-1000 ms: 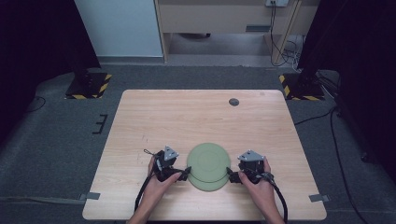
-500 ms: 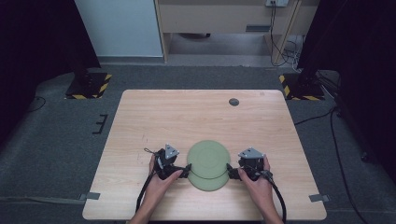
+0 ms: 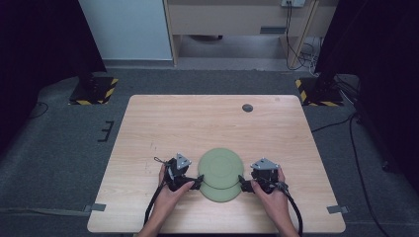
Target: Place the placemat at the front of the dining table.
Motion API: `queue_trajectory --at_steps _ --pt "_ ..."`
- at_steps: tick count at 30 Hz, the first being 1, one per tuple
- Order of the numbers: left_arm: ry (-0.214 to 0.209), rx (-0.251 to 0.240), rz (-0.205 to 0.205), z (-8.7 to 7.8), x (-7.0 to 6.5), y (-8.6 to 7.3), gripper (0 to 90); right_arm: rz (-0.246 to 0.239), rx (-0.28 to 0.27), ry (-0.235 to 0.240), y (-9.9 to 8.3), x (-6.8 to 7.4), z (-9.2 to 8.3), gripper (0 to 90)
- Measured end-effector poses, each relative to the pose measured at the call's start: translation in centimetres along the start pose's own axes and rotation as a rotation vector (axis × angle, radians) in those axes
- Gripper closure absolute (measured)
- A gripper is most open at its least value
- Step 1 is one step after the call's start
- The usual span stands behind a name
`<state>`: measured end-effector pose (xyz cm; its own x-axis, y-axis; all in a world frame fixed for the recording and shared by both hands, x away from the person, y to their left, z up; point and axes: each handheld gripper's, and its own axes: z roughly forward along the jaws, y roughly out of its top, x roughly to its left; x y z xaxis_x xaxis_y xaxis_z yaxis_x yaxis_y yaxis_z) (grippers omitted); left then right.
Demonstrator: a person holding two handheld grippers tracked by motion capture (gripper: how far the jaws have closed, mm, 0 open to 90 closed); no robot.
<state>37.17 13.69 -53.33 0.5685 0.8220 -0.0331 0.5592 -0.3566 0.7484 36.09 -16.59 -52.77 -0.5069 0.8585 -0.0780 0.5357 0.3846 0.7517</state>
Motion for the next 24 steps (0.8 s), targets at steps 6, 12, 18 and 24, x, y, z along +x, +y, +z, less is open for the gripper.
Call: queue_trajectory --at_steps 6,12,18,24 --pt "0.013 -0.007 -0.010 0.3 0.0 0.1 0.0 0.010 -0.002 -0.013 0.0 -0.2 0.3 3.5" --pt "0.024 -0.010 0.000 0.3 0.0 0.2 0.0 0.018 -0.008 -0.020 0.1 -0.4 0.6 2.6" --pt "0.016 -0.012 -0.007 0.2 -0.1 0.3 1.4 0.008 -0.005 -0.023 0.1 -0.4 0.4 4.6" --pt "-0.002 -0.011 0.002 0.2 -0.2 0.3 1.7 0.006 0.010 -0.015 0.9 -1.1 -0.7 4.0"
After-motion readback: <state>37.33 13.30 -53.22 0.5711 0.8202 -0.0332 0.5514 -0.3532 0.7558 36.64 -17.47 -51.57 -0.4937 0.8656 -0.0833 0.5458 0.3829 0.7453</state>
